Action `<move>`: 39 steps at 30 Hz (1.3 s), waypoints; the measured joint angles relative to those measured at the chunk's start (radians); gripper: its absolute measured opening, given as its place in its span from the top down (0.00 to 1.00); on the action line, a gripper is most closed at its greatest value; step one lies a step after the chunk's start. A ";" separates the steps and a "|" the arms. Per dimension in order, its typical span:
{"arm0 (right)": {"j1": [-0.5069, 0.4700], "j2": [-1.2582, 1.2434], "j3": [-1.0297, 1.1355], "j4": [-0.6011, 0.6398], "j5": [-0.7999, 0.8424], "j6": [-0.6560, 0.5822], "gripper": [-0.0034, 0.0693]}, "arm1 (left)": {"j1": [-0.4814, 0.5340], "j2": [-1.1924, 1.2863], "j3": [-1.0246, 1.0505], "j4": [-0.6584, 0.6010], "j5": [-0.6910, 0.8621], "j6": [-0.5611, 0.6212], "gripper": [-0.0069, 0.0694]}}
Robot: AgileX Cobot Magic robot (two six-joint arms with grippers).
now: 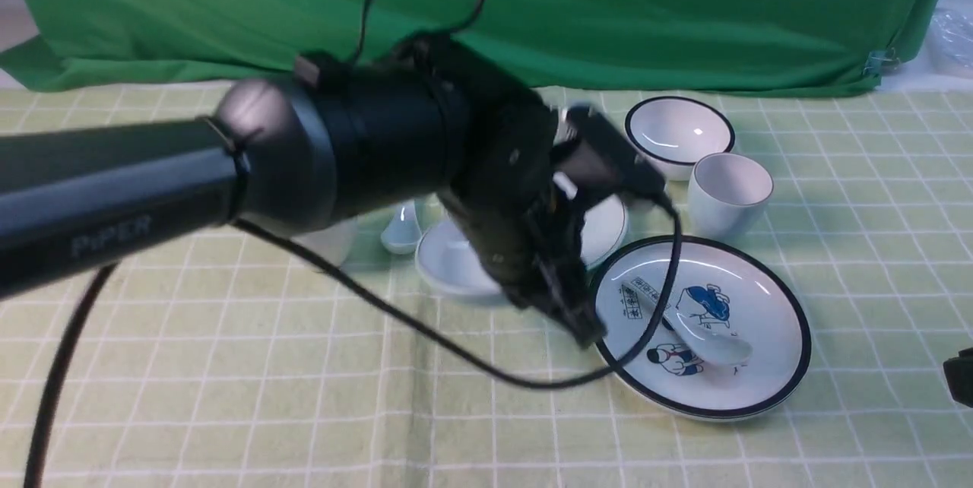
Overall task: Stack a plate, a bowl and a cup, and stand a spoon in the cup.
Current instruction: Use the left arm to put the blue rice bowl into the blue large plate in the middle
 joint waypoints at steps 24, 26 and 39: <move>0.000 0.000 0.000 0.010 0.014 -0.004 0.80 | 0.091 0.483 -0.501 0.055 0.051 0.110 0.85; 0.000 0.000 0.000 0.010 0.014 -0.004 0.80 | 0.091 0.484 -0.501 0.054 0.051 0.121 0.83; 0.000 0.015 -0.023 0.010 0.016 0.017 0.70 | 0.095 0.402 -0.506 0.002 0.111 0.037 0.19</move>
